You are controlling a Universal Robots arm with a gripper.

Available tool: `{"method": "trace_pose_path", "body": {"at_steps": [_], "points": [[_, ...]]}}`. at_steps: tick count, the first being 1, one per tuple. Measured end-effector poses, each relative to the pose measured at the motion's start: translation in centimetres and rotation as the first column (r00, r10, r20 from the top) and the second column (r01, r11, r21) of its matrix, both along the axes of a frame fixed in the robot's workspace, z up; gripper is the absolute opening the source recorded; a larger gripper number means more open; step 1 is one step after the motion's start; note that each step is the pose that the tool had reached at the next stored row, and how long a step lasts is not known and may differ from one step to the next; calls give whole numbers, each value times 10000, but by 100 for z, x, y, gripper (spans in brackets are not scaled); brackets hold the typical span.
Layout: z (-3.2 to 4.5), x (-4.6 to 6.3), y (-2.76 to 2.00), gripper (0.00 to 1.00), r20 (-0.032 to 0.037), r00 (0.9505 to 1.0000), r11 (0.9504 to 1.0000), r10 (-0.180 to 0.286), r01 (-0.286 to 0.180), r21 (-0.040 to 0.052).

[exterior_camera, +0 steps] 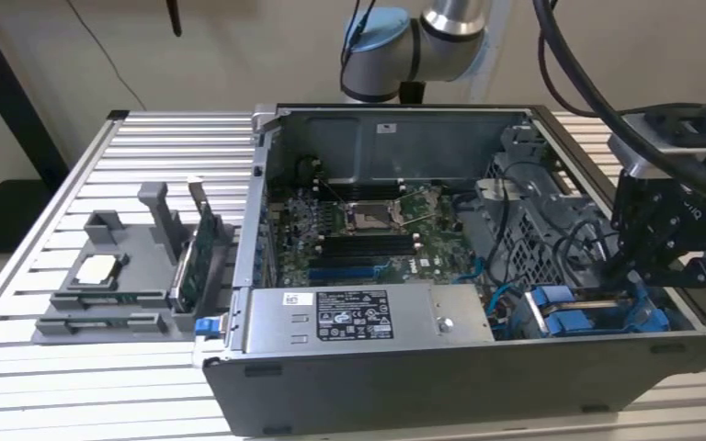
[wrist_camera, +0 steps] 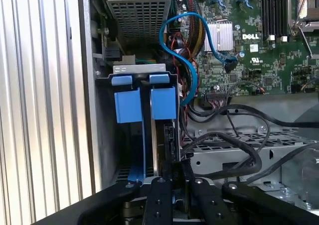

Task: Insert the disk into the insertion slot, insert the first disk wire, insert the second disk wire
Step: 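Insert the first disk wire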

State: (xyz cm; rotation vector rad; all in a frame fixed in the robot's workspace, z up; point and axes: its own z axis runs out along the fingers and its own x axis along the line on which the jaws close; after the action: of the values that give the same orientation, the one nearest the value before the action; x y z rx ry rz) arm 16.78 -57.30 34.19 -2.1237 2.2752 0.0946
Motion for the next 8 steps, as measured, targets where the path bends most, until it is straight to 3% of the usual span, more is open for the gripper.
{"method": "trace_pose_path", "body": {"at_steps": [8], "points": [[-9,8,0,19,-6,10000,10000,-16,16,3]]}}
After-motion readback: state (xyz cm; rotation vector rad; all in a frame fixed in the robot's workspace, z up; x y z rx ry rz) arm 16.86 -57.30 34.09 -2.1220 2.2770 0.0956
